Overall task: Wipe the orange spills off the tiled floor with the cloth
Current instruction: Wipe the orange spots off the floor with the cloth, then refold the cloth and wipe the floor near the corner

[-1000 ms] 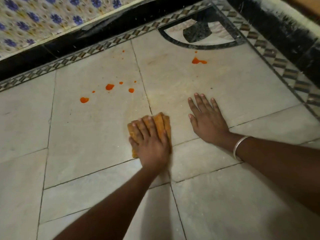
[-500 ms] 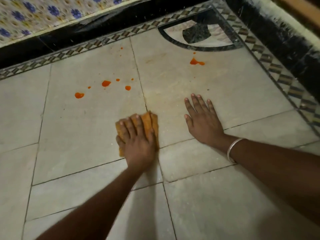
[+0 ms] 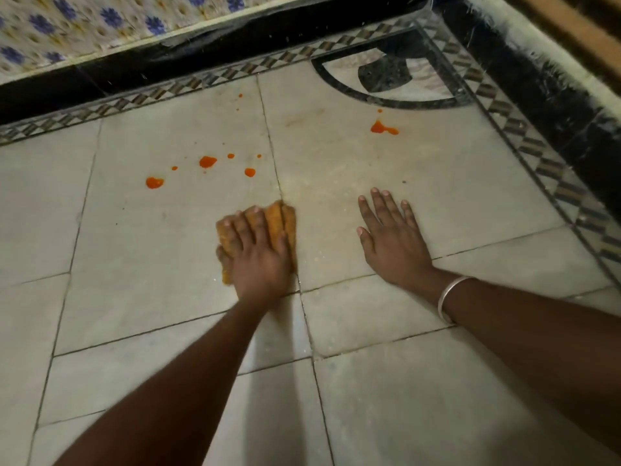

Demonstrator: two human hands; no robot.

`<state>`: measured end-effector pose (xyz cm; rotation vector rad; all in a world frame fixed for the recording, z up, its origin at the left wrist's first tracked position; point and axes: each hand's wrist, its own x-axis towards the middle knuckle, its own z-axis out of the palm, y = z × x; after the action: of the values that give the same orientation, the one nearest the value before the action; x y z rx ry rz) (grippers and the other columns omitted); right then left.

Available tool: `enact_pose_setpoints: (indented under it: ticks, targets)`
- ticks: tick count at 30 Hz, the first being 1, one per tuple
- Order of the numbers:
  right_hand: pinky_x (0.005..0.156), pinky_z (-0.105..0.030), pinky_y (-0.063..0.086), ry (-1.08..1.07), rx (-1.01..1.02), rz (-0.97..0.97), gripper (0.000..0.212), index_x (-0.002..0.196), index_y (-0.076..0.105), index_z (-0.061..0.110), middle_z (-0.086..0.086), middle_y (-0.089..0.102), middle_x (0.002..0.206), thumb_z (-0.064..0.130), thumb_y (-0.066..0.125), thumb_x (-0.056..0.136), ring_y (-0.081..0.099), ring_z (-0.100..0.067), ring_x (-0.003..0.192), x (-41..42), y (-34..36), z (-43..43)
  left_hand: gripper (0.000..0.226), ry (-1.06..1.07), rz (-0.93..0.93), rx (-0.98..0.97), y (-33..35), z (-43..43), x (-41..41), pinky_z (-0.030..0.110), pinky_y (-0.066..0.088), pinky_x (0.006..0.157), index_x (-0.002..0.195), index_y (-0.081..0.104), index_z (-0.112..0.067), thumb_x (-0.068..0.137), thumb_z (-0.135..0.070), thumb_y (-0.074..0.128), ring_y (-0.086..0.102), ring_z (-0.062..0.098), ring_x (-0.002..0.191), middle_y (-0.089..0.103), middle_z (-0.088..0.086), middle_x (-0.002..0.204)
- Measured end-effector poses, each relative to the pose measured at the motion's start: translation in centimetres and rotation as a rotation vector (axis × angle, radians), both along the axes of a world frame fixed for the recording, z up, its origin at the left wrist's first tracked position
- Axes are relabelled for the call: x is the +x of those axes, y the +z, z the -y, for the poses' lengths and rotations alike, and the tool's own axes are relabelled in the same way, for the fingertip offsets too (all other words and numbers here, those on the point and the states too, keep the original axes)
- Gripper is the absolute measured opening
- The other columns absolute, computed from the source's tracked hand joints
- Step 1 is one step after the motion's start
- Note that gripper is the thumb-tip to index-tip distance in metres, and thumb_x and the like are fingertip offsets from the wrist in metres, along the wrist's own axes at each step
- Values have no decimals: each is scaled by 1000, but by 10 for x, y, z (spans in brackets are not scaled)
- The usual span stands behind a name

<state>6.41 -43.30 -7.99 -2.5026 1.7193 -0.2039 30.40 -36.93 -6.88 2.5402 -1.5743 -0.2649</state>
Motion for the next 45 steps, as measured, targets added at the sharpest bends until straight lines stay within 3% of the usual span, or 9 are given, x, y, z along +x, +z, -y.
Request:
enact_pose_setpoints:
  ticks: [9,14,18,22,25,28,32,38,45]
  targets:
    - [126,-53,16,6,21,-26,67,160,30,14,-14,25,167,44,17,101,22,-31,155,1,1,1,76,-253,-48,-64,-1,-61,-118,55,-13,126,167,2,-20,106,-61,20,-15,34,160,-10,11,173]
    - [126,-49,9,47,77,17,73,162,24,19,-9,18,169,52,12,98,14,-27,157,-6,6,7,59,-74,-156,-151,9,-21,-22,56,26,125,159,31,-12,102,-17,45,28,35,155,35,15,165]
    - [126,-42,-3,39,220,-7,64,164,9,26,-3,-1,172,48,22,106,-3,-20,158,-5,21,12,44,-53,-120,-43,23,-69,13,49,43,114,145,48,-15,101,-12,51,45,30,145,51,11,153]
    - [126,-39,5,-48,340,91,56,161,23,22,-5,6,172,36,35,109,4,-21,158,10,41,0,13,0,-465,15,85,-79,-10,36,53,77,107,65,-12,98,-19,59,70,27,93,73,7,102]
    - [119,-32,26,-100,429,356,42,142,56,12,-14,41,158,32,39,109,36,-27,147,15,56,-19,29,161,-1173,1,136,-65,-19,31,58,63,106,74,1,103,-24,59,74,28,78,77,25,97]
    - [105,-40,49,-291,778,791,52,114,71,16,-13,69,121,55,38,105,64,-27,111,19,92,-32,37,211,-1492,-56,164,-49,-33,39,61,76,120,71,-3,105,-30,52,77,32,91,77,24,108]
    - [93,-47,57,-283,1277,1312,85,128,64,13,-22,70,123,82,30,92,68,-36,110,24,146,-31,59,179,-1659,-154,190,-17,-43,54,49,110,133,67,-3,99,-49,52,66,42,122,69,26,130]
    - [81,-47,63,-252,960,1434,34,135,53,13,-10,70,114,29,55,104,72,-32,101,49,218,-9,67,-102,-1273,2,258,37,-22,55,53,104,140,57,-18,85,-49,79,67,36,121,68,13,134]
    - [63,-29,55,-183,767,1514,32,129,51,21,-3,65,114,24,64,99,63,-15,88,72,313,40,35,-198,-896,-65,387,87,16,41,62,73,107,71,1,107,-29,53,77,29,85,76,19,96]
